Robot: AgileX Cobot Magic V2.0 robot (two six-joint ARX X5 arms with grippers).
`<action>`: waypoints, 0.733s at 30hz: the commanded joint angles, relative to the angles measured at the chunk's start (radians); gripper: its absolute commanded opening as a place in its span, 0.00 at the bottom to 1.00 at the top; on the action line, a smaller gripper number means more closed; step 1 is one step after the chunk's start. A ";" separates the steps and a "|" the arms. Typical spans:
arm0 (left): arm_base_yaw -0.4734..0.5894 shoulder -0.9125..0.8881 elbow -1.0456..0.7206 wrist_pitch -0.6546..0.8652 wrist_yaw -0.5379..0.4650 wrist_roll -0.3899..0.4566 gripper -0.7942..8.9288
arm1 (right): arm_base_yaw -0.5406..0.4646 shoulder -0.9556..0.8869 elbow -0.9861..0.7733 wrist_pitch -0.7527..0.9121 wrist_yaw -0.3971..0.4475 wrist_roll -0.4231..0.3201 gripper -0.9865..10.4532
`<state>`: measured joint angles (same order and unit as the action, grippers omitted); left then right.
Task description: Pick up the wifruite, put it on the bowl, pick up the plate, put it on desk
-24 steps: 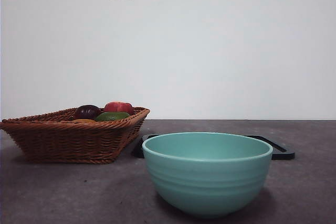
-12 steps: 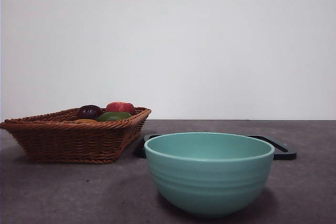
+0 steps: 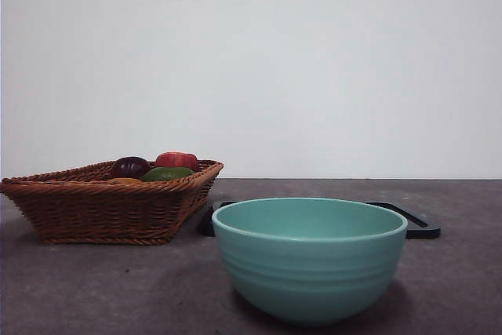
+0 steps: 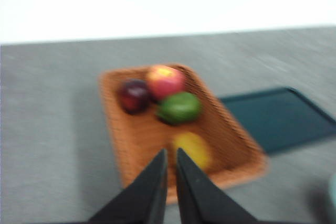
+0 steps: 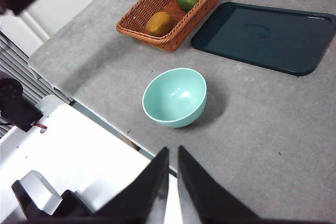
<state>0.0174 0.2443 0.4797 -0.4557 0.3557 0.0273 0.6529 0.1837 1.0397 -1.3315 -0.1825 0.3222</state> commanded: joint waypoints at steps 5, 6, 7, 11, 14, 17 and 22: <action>0.014 -0.122 -0.308 0.311 -0.245 -0.165 0.11 | 0.006 -0.003 0.009 0.015 0.000 0.000 0.11; 0.014 -0.137 -0.333 0.317 -0.264 -0.183 0.11 | 0.006 -0.003 0.009 0.015 0.000 0.000 0.11; 0.014 -0.154 -0.357 0.315 -0.279 -0.201 0.11 | 0.006 -0.003 0.009 0.015 0.000 0.000 0.11; 0.005 -0.183 -0.414 0.315 -0.304 -0.205 0.11 | 0.006 -0.003 0.009 0.015 0.000 0.000 0.11; -0.004 -0.183 -0.438 0.314 -0.336 -0.205 0.11 | 0.006 -0.003 0.009 0.015 0.000 0.000 0.11; -0.005 -0.189 -0.452 0.315 -0.343 -0.205 0.11 | 0.006 -0.003 0.009 0.015 0.000 0.000 0.11; -0.005 -0.198 -0.468 0.291 -0.360 -0.205 0.11 | 0.006 -0.003 0.009 0.015 0.000 0.000 0.11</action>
<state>0.0135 0.0490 0.0322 -0.1658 -0.0021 -0.1745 0.6529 0.1837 1.0397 -1.3270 -0.1829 0.3222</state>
